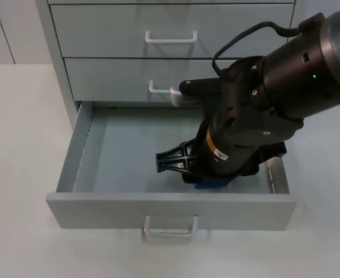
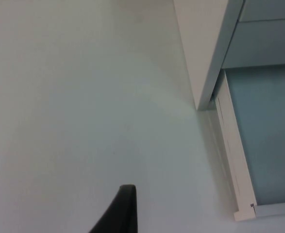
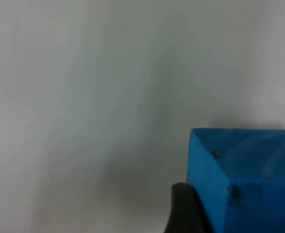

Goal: Open the drawer with the left hand, place the block into the drawer with the right hand, then close the drawer with the left hand.

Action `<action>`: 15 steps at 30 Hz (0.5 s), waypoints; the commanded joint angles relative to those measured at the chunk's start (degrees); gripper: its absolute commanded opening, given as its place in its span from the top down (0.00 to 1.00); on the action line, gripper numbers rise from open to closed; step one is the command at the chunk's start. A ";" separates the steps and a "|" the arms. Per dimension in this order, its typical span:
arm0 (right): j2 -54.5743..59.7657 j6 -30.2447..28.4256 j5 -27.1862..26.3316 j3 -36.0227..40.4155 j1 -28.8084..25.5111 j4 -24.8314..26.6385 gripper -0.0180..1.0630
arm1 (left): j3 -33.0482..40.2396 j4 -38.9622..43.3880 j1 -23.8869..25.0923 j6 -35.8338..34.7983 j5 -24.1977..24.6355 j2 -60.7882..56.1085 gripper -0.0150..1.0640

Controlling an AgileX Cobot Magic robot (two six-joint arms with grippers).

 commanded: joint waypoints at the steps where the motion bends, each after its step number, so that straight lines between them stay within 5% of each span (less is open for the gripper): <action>1: -0.26 0.33 0.04 -0.29 -0.22 -0.60 0.61 | 0.22 -0.60 0.24 -0.31 -0.45 -0.21 0.01; 3: -0.26 0.33 0.04 -0.29 -0.22 -0.60 0.42 | 0.22 -0.60 0.24 -0.31 -0.45 -0.21 0.01; 6: -0.26 0.33 0.04 -0.29 -0.22 -0.83 0.33 | 0.22 -0.60 0.24 -0.31 -0.45 -0.21 0.01; 15: -2.32 -0.34 0.46 -0.29 -0.22 -0.83 0.30 | 0.22 -0.60 0.24 -0.31 -0.45 -0.21 0.01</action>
